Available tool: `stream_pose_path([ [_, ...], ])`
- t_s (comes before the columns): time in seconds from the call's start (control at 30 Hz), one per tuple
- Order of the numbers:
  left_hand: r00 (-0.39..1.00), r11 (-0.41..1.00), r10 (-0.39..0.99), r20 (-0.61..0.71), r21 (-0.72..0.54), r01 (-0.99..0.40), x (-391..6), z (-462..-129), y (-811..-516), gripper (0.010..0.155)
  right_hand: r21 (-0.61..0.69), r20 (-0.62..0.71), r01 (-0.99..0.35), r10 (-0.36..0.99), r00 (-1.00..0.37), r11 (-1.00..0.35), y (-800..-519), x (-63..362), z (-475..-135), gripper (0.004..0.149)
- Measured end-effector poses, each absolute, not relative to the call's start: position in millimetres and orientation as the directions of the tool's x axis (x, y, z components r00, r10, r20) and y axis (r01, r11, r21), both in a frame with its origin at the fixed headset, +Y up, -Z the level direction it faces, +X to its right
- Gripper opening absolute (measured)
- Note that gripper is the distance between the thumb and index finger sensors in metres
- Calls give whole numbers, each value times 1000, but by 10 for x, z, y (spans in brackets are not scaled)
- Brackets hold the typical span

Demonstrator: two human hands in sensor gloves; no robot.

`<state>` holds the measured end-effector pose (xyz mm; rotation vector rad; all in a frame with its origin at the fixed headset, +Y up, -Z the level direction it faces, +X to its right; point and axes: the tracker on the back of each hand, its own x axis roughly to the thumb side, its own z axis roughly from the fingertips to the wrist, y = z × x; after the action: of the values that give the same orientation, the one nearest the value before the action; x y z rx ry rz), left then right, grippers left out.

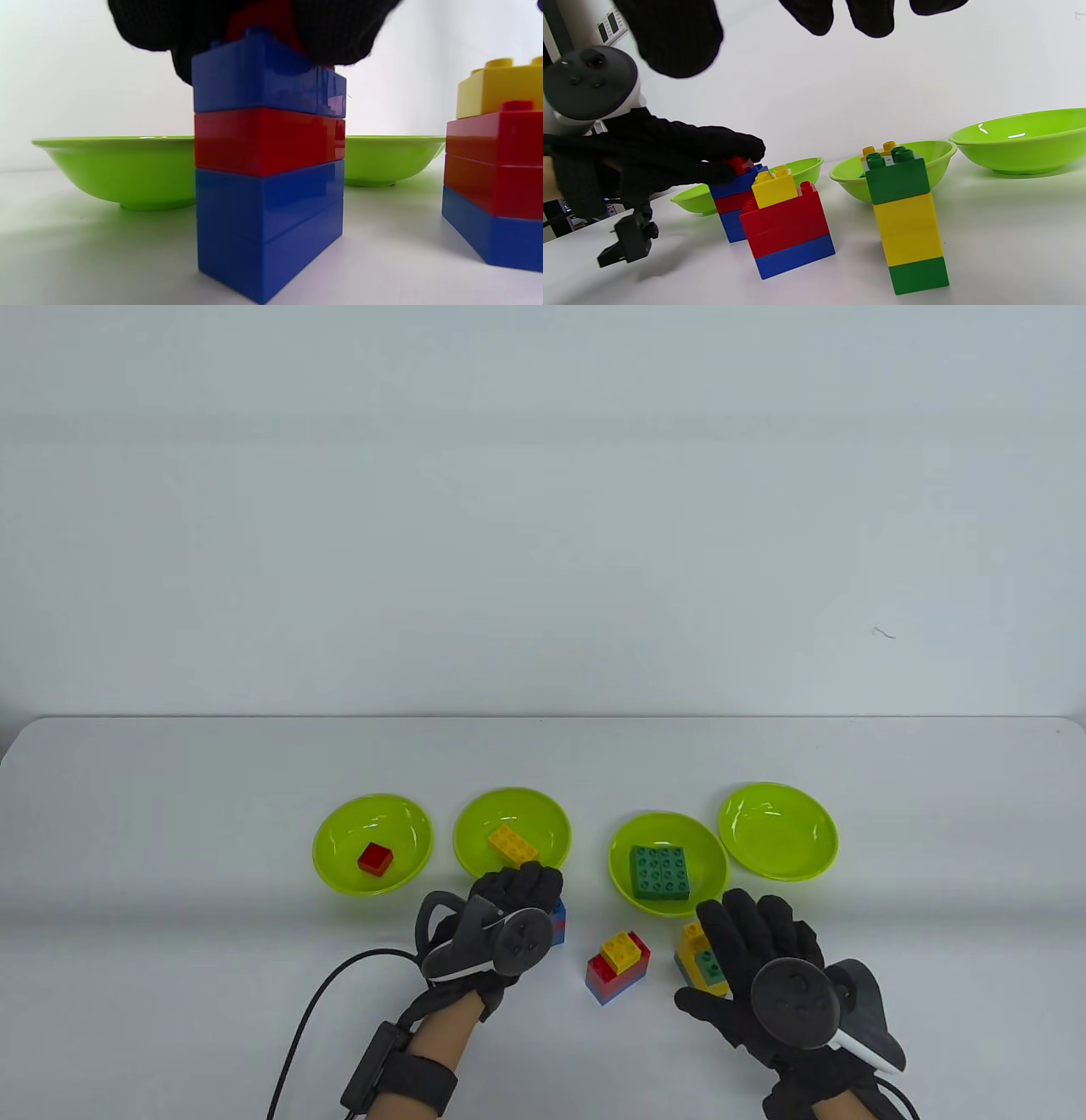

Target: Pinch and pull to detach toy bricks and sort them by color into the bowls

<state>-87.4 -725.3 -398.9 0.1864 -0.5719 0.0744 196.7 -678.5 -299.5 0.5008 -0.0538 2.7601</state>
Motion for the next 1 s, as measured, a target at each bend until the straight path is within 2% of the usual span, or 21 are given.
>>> stream_pose_path([
  [0.13,817,975,93,569,116,-192,-929,-3958,-7206,56,6,366,-356,334,-869,-934,-6749,1910,-2981,86],
  [0.2,802,972,75,592,136,-191,-979,-3890,-7087,55,0,381,-391,361,-851,-920,-6716,1880,-2977,86],
  [0.33,731,955,70,678,166,-245,-1050,-3640,-6668,55,22,425,-520,479,-769,-854,-6649,1770,-3018,88],
  [0.5,629,914,131,766,152,-375,-1018,-3240,-6213,55,158,480,-684,661,-577,-712,-6654,1542,-3092,90],
  [0.6,563,914,167,809,87,-396,-954,-3027,-6048,55,269,485,-736,748,-454,-621,-6708,1457,-3107,92],
  [0.7,511,901,166,843,80,-426,-882,-2867,-5982,55,331,496,-761,789,-363,-558,-6781,1425,-3082,90],
  [0.8,489,903,152,859,81,-422,-814,-2801,-5994,55,343,517,-773,794,-319,-534,-6841,1400,-3046,80],
  [0.9,495,909,122,860,103,-403,-769,-2800,-6048,55,328,526,-782,790,-316,-531,-6876,1362,-2999,71],
  [1.0,483,908,164,860,59,-414,-765,-2828,-6100,55,262,540,-790,763,-356,-554,-6923,1360,-2974,66],
])
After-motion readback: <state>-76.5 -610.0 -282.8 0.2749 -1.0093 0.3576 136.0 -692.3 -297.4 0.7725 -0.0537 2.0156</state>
